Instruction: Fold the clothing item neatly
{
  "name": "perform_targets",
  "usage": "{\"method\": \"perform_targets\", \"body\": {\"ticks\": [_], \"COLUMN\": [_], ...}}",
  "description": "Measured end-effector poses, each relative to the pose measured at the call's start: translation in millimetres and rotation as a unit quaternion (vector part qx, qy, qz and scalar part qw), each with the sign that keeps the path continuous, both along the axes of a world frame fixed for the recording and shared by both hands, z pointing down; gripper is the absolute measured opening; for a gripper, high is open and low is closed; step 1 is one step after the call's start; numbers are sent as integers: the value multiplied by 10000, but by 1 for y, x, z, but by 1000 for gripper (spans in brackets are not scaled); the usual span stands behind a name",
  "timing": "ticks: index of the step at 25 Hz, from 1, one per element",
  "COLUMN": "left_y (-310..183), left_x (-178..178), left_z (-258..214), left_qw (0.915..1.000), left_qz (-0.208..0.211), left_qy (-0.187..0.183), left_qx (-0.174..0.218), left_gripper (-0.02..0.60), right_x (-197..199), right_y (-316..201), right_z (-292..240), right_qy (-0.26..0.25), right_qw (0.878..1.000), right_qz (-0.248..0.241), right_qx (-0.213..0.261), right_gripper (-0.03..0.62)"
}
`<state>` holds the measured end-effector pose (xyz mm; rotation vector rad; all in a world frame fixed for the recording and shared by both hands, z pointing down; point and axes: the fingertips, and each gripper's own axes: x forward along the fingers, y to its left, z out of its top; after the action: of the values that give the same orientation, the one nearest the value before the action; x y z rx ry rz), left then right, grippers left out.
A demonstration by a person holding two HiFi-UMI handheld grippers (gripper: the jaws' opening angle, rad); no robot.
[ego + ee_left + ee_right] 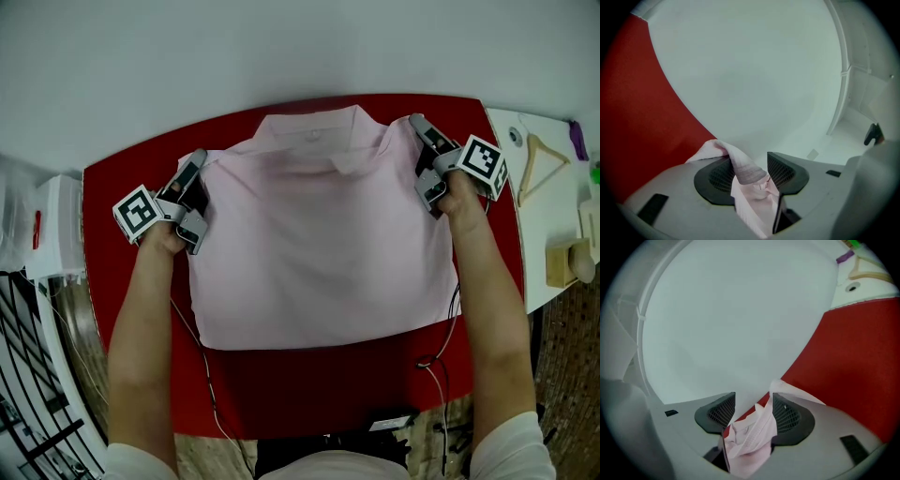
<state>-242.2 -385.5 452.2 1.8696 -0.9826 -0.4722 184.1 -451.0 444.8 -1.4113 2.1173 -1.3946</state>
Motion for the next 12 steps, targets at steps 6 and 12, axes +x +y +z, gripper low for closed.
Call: {"method": "perform_targets", "body": {"ticks": [6, 12], "left_y": [6, 11], "left_x": [-2, -11], "left_z": [-17, -33], "left_qw": [9987, 9942], "left_qz": [37, -82], "left_qy": [-230, -557], "left_qx": [453, 915], "left_gripper": [193, 193], "right_x": [3, -17], "right_y": [3, 18], "right_z": [-32, -58], "right_qy": [574, 1938], "right_qw": [9954, 9652], "right_qz": [-27, -955], "right_qx": [763, 1474], "right_gripper": [255, 233]}}
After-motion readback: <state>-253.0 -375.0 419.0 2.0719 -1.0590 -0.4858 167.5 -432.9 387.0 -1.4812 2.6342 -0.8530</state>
